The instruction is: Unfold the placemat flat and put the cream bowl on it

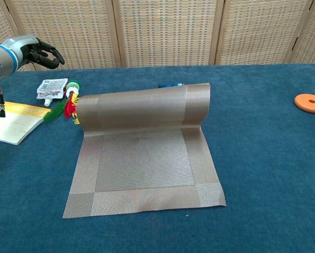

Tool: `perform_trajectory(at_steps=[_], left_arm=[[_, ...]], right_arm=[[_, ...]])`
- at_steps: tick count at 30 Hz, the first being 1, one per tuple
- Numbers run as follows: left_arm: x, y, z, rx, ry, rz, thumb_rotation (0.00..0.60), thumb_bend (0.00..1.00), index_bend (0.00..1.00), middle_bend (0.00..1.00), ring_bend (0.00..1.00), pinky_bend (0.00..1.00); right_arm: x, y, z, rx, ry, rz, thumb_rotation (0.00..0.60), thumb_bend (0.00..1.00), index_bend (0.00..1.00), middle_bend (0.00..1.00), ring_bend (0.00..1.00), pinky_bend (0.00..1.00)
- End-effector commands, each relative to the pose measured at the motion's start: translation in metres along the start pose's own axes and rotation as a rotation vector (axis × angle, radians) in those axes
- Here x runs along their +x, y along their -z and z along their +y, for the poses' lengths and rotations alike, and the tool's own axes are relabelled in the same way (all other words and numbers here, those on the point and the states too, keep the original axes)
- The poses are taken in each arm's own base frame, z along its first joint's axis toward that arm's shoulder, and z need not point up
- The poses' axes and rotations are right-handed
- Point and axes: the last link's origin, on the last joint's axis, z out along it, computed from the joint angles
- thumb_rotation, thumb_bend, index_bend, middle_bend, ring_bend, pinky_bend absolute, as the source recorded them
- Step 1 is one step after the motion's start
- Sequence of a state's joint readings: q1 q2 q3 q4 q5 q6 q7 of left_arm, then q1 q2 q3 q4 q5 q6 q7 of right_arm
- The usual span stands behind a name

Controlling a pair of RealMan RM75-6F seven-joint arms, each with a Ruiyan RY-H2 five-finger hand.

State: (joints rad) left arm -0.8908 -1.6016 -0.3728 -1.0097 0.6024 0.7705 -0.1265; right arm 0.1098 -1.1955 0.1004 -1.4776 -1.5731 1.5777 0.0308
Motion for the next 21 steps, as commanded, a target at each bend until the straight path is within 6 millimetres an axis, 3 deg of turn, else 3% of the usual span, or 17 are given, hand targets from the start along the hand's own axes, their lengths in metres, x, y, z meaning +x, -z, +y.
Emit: perform_trajectory(at_steps=[1,4,7,12,16,21], left_arm=[[0.021,-0.001,-0.018,-0.013,0.005,0.106,0.600,0.40,0.23,0.00,0.00,0.00],[0.036,0.001,-0.023,-0.044,0.008,0.156,0.600,0.16,0.01,0.00,0.00,0.00],[0.053,0.011,-0.027,-0.106,-0.015,0.173,0.600,0.01,0.00,0.00,0.00,0.00],[0.070,0.039,-0.033,-0.208,-0.106,0.206,0.600,0.00,0.00,0.00,0.00,0.00],[0.083,0.085,-0.048,-0.263,-0.234,0.245,0.600,0.00,0.00,0.00,0.00,0.00],[0.095,0.142,-0.066,-0.179,-0.358,0.232,0.600,0.00,0.00,0.00,0.00,0.00]], right_arm=[[-0.001,0.000,0.000,0.001,0.001,-0.004,0.600,0.00,0.17,0.00,0.00,0.00],[-0.001,0.000,-0.001,0.003,0.003,-0.005,0.600,0.00,0.17,0.00,0.00,0.00],[-0.002,0.000,-0.001,0.004,0.005,-0.008,0.600,0.00,0.17,0.00,0.00,0.00],[-0.007,0.001,-0.005,0.034,0.013,-0.037,0.600,0.00,0.17,0.00,0.00,0.00],[-0.020,-0.003,-0.019,0.154,0.046,-0.136,0.600,0.00,0.17,0.00,0.00,0.00],[-0.031,-0.016,-0.042,0.302,0.057,-0.236,0.600,0.00,0.17,0.00,0.00,0.00]])
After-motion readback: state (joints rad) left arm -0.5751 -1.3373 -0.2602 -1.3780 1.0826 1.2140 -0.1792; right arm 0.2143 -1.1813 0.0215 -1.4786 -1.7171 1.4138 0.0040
